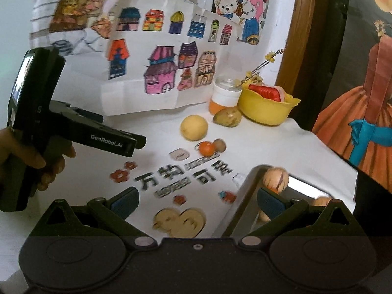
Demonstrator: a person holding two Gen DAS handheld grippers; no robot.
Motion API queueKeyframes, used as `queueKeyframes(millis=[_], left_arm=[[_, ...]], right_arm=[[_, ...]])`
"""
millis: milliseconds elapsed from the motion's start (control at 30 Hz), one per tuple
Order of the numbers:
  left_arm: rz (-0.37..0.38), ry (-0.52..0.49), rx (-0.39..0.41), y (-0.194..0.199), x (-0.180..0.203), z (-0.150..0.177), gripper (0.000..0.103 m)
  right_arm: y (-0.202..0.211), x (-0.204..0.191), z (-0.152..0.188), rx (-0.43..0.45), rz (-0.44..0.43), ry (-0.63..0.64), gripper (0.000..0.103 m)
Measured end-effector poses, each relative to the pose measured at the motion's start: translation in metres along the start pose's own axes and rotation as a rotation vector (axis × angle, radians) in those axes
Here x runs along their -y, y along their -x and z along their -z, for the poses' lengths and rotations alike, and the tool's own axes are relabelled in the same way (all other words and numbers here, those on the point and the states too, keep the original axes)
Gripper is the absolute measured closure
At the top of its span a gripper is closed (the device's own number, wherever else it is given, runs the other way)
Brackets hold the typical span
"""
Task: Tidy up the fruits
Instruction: 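Withdraw both open tools from the tray toward the remaining fruits, then grasp the large yellow round fruit with the left tool while the right tool grasps an orange fruit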
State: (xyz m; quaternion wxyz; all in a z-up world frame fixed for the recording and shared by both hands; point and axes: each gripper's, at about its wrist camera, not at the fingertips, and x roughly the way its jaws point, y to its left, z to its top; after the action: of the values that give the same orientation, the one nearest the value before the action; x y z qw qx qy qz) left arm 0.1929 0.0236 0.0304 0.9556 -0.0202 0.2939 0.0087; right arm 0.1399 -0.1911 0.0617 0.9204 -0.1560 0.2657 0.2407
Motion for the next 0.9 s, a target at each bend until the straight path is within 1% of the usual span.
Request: queueKeyframes(millis=[300,433,600,733,900], left_arm=[[0.012,-0.03,-0.01,-0.055,0.012,-0.025,0.001],[0.02,-0.014,-0.041,-0.078,0.014,-0.033,0.001],[0.04,0.025,-0.07,-0.103,0.01,-0.041,0.001],[0.082,0.061,-0.096,-0.116,0.007,-0.044,0.001],[0.093,0.061,-0.104,-0.128,0.008,-0.047,0.001]], right_arm=[[-0.057,0.014,-0.023,0.05,0.059,0.033,0.001],[-0.079,0.015,-0.026,0.039,0.087,0.045,0.001],[-0.105,0.018,-0.027,0.009,0.048,0.031,0.001],[-0.125,0.022,-0.027,-0.022,0.008,-0.026,0.001],[-0.147,0.026,-0.032,-0.053,-0.029,-0.086,0.008]])
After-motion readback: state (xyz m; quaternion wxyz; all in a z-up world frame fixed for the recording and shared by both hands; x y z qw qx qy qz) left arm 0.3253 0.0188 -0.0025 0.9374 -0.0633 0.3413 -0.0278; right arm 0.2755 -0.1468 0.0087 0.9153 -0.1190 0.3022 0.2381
